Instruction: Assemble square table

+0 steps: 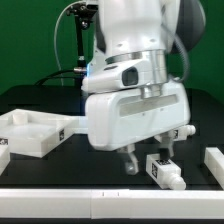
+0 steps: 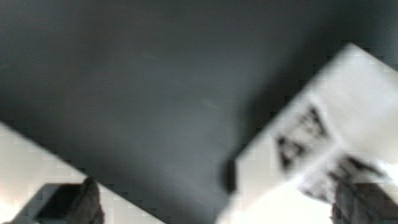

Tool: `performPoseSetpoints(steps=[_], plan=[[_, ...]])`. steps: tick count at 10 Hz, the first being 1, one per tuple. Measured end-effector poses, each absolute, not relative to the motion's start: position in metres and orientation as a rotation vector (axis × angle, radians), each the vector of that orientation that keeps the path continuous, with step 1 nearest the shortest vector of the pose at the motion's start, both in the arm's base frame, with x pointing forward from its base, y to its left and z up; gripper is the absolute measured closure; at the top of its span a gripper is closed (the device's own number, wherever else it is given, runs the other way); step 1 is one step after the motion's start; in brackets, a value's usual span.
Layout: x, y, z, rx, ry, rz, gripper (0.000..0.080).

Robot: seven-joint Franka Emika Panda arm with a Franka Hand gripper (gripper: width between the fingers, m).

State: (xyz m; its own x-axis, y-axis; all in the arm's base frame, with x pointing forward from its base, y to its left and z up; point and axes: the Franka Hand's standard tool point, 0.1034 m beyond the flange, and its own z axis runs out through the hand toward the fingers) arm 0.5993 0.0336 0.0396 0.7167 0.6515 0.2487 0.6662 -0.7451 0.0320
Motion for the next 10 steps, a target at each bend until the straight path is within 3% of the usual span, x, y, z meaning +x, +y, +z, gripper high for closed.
performPoseSetpoints(steps=[1, 3, 7, 10], plan=[[0.603, 0.044, 0.047, -2.864, -1.051, -0.347, 0.0151], [0.598, 0.062, 0.043, -2.876, -0.979, -0.324, 0.0151], [0.587, 0.063, 0.009, -2.869, -0.97, -0.372, 0.0151], [0.585, 0.058, 0.006, -2.863, -0.996, -0.374, 0.0151]])
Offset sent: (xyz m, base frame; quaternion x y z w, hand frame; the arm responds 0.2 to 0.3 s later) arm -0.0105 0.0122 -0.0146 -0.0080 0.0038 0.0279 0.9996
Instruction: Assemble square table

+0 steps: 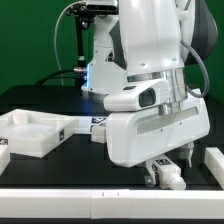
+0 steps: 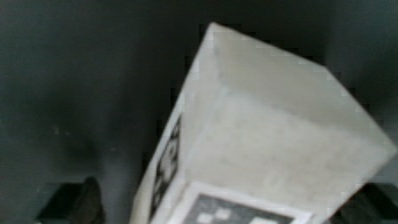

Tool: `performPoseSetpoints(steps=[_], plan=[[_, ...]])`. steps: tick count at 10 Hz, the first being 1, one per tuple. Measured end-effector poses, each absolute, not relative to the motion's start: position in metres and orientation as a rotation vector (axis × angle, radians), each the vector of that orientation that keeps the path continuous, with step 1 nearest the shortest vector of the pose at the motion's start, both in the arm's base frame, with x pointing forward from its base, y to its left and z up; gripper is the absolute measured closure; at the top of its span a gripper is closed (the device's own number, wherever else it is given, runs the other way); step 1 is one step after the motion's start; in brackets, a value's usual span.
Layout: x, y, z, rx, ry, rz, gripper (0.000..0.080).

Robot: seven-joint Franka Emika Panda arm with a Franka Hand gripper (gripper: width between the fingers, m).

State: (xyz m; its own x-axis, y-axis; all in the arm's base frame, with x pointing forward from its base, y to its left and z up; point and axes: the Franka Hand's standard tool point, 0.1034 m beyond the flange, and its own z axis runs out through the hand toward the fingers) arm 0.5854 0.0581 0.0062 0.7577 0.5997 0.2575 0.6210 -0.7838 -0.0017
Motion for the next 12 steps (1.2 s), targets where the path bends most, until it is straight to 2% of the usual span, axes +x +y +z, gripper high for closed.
performPoseSetpoints(steps=[1, 2, 3, 4, 6, 7, 11, 12], plan=[[0.585, 0.058, 0.006, -2.863, -0.996, -0.374, 0.0299], [0.585, 0.058, 0.006, -2.863, -0.997, -0.374, 0.0481], [0.586, 0.06, 0.009, -2.86, -1.009, -0.378, 0.0518], [0.58, 0.068, 0.026, -2.859, -1.042, -0.403, 0.0518], [0.531, 0.11, 0.068, -2.837, -1.16, -0.492, 0.0518], [0.517, 0.122, 0.083, -2.831, -1.194, -0.526, 0.0518], [0.515, 0.118, 0.079, -2.838, -1.177, -0.517, 0.0515], [0.506, 0.135, 0.078, -2.841, -1.107, -0.546, 0.0515]])
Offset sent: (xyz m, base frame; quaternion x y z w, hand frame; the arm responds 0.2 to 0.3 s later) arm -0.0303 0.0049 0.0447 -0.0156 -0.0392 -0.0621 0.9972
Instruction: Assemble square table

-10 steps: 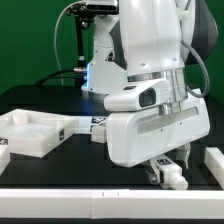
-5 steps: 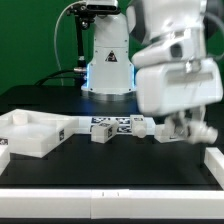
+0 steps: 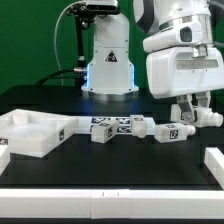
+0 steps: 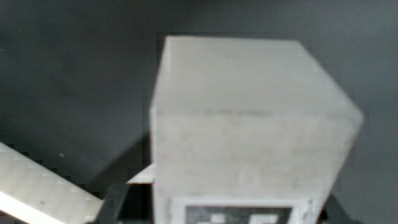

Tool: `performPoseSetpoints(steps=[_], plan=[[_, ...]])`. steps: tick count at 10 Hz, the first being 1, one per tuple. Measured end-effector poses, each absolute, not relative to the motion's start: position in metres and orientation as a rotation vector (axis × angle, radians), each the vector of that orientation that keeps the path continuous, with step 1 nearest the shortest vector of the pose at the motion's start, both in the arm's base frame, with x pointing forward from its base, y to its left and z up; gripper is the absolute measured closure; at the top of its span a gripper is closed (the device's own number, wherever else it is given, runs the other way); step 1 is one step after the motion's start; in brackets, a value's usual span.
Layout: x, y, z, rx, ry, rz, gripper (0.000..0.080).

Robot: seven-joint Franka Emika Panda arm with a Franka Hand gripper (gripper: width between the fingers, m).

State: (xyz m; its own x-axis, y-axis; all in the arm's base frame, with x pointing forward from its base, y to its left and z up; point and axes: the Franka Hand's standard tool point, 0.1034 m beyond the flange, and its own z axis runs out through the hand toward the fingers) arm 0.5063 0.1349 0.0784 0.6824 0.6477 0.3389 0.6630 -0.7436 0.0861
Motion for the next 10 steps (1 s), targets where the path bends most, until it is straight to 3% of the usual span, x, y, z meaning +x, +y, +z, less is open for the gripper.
performPoseSetpoints(steps=[3, 6, 10], plan=[[0.451, 0.198, 0.062, -2.788, -1.088, -0.583, 0.0515], [0.452, 0.194, 0.057, -2.792, -1.106, -0.562, 0.0515], [0.453, 0.186, 0.038, -2.808, -1.077, -0.527, 0.0515]])
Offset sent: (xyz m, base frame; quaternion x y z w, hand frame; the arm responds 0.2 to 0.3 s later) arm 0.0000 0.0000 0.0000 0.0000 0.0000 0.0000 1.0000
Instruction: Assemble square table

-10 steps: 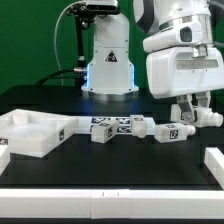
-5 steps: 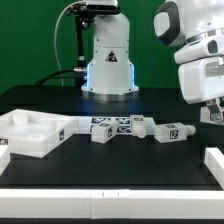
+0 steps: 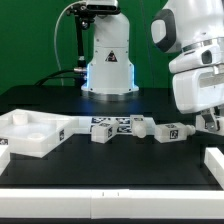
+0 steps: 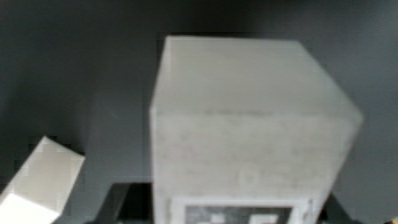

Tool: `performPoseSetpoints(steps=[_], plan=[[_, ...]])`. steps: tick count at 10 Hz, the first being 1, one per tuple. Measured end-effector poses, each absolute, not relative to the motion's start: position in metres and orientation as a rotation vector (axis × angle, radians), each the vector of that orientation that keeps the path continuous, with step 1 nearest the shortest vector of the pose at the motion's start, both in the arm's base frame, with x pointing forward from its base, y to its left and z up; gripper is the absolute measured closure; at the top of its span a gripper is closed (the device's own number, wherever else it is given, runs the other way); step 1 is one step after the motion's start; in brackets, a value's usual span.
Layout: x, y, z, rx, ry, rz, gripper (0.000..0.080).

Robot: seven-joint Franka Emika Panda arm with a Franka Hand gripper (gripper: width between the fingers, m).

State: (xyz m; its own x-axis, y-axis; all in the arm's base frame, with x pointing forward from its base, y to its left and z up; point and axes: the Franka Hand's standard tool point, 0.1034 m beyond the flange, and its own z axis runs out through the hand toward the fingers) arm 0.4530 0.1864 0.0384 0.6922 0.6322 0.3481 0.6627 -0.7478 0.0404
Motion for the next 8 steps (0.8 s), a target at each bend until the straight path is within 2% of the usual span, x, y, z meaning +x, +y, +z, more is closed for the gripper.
performPoseSetpoints(steps=[8], plan=[[0.448, 0.169, 0.019, -2.826, -1.06, -0.475, 0.0515]])
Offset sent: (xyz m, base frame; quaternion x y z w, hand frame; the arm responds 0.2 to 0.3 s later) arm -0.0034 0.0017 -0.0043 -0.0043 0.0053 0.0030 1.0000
